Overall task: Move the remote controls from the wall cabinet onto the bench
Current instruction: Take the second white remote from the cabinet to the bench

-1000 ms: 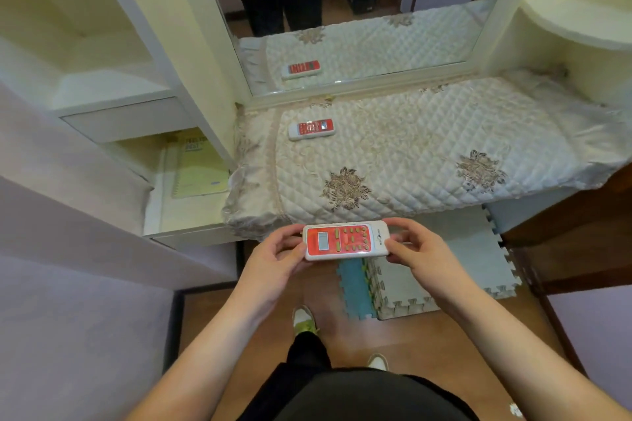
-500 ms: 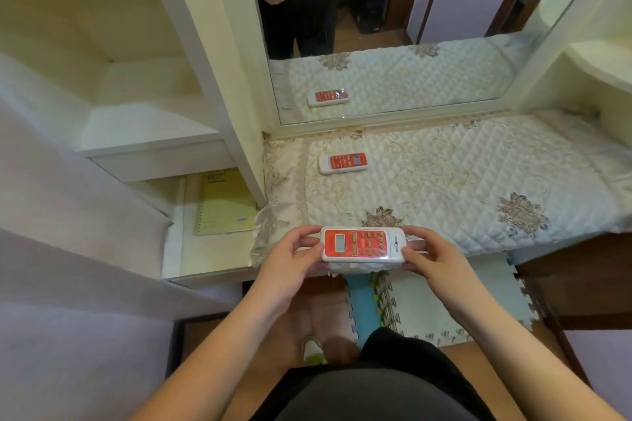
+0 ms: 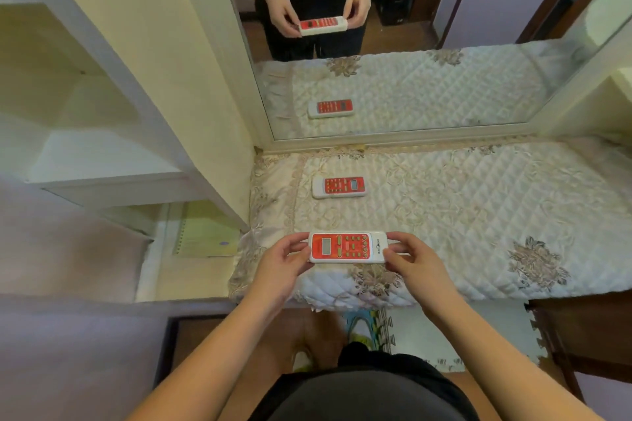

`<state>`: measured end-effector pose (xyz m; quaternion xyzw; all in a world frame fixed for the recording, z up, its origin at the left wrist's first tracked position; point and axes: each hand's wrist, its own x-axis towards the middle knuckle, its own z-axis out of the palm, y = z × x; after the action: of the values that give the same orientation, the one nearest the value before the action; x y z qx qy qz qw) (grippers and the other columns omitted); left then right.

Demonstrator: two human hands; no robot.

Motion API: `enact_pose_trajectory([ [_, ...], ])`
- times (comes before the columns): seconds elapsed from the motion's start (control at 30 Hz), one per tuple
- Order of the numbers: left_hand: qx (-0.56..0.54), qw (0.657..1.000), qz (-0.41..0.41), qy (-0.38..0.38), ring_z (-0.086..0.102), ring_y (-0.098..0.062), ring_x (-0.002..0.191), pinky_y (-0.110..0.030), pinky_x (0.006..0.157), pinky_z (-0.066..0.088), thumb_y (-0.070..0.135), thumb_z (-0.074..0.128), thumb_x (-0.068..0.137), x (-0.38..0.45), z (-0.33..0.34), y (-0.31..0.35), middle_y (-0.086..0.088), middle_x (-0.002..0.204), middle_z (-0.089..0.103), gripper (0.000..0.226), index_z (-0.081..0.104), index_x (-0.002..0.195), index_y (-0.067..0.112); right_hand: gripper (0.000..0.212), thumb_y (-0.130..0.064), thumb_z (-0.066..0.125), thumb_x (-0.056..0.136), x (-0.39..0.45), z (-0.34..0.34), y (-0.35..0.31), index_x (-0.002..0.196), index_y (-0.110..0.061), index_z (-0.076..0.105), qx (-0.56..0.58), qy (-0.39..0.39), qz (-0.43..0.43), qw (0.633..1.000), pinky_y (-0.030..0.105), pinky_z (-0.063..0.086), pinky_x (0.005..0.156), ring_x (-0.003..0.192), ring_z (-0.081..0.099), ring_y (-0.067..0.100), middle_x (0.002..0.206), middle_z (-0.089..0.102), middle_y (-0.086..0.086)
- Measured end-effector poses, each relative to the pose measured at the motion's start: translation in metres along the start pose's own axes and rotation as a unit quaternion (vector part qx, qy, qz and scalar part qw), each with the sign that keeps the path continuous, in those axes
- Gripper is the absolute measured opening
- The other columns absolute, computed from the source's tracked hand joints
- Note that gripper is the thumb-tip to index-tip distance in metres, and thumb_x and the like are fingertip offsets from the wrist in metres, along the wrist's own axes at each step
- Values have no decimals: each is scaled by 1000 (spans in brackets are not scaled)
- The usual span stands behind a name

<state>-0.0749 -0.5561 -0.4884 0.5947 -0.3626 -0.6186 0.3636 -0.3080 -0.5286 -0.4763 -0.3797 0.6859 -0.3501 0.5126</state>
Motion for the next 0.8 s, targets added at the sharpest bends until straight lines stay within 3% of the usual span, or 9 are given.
enact_pose_trajectory([
  [0.27, 40, 996, -38, 68, 68, -20, 99, -33, 86, 57, 19, 61, 93, 65, 22, -13, -9, 111, 67, 22, 67, 114, 15, 27, -9, 57, 89, 78, 2, 3, 111, -24, 62, -56, -20, 31, 998, 46, 56, 79, 82, 67, 22, 92, 69, 2],
  [0.5, 106, 988, -84, 76, 65, -17, 103, -40, 95, 53, 25, 60, 94, 106, 22, -20, -4, 113, 68, 27, 62, 120, 16, 28, -10, 51, 92, 120, 15, 11, 116, -19, 63, -88, -54, 74, 992, 28, 50, 67, 81, 64, 16, 94, 67, 1],
  [0.8, 206, 970, -99, 85, 62, -17, 104, -43, 97, 49, 31, 57, 91, 117, 27, -17, 2, 113, 67, 30, 64, 118, 19, 29, -16, 49, 94, 137, 19, 17, 118, -19, 64, -119, -88, 101, 984, 28, 46, 71, 92, 65, 18, 104, 71, 3],
])
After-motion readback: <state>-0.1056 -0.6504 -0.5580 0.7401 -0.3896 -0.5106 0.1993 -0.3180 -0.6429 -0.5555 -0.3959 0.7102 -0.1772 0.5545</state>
